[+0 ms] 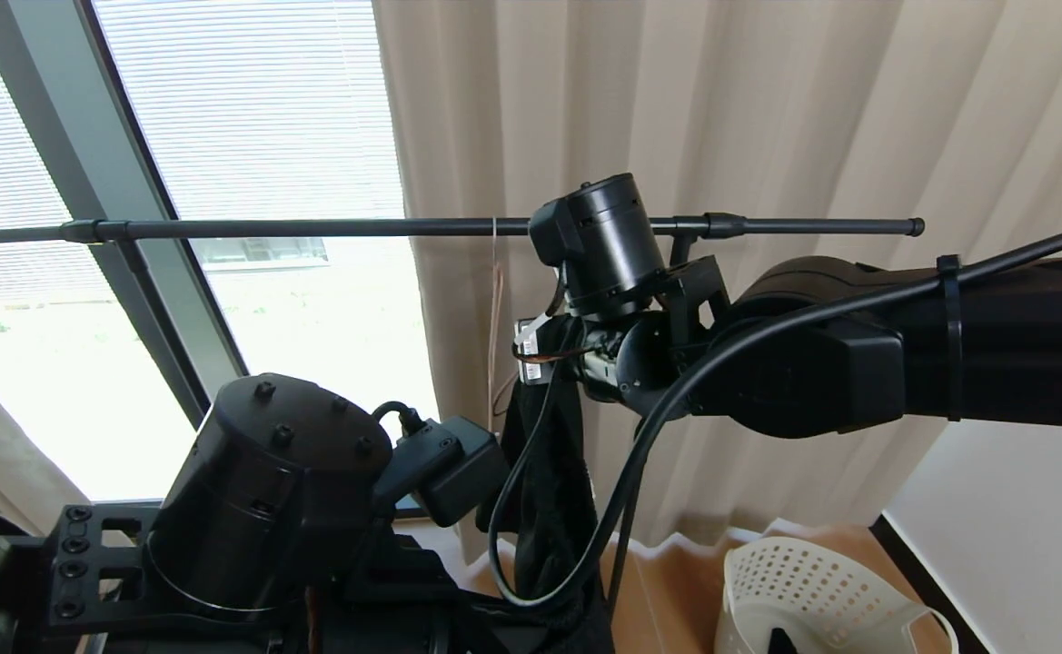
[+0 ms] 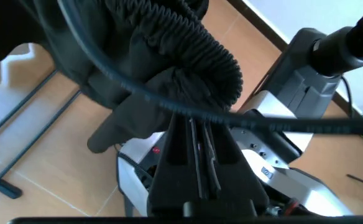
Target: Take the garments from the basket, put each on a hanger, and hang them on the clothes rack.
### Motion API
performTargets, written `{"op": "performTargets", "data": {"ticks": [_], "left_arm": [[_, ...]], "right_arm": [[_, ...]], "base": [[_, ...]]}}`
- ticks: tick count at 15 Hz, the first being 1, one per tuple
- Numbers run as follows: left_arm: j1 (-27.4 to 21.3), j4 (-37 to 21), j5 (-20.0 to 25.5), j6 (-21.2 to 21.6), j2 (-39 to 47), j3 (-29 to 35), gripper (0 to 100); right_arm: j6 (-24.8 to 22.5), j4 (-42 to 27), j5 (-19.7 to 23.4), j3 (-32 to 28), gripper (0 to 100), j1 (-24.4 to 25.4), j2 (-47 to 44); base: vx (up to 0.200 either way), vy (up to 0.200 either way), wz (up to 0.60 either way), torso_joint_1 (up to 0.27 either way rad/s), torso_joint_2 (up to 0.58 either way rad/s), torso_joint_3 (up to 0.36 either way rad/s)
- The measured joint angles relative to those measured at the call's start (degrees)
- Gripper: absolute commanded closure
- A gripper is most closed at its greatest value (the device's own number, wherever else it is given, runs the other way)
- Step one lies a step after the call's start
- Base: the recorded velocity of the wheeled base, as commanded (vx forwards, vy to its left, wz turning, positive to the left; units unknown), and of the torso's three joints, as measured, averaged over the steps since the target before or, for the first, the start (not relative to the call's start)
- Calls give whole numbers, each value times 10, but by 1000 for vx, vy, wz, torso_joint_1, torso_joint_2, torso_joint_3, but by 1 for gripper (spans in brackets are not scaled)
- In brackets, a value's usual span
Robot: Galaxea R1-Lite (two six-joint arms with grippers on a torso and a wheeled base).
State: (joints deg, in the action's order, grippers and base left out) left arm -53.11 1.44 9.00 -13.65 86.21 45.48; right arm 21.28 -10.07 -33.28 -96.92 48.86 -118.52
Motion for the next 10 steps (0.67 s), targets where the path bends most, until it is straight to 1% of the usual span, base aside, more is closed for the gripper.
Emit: {"op": "performTargets", "data": {"ticks": [3,5,7,9,10], "left_arm": [[0,-1,-4,-5,-2,-4,100],[16,-3,-5,-5,-18,-19,100],[54,-4,-10,2,-38,-33,100],[103,-2,-12,17,-50,-37,100],[120,-1,-12,22,-50,-34,100]], "right_arm": [[13,-2,-1,11,100,1,10],[16,-1,-2,42,100,-8,34],[18,2,-3,85,100,-29,66],[19,4,-3,144,100,-47,109],[18,4,-3,174,100,-52,131]], "base": [[0,0,0,0,0,0],[0,0,0,0,0,0],[0,0,0,0,0,0],[0,0,0,0,0,0],[0,0,0,0,0,0]]}}
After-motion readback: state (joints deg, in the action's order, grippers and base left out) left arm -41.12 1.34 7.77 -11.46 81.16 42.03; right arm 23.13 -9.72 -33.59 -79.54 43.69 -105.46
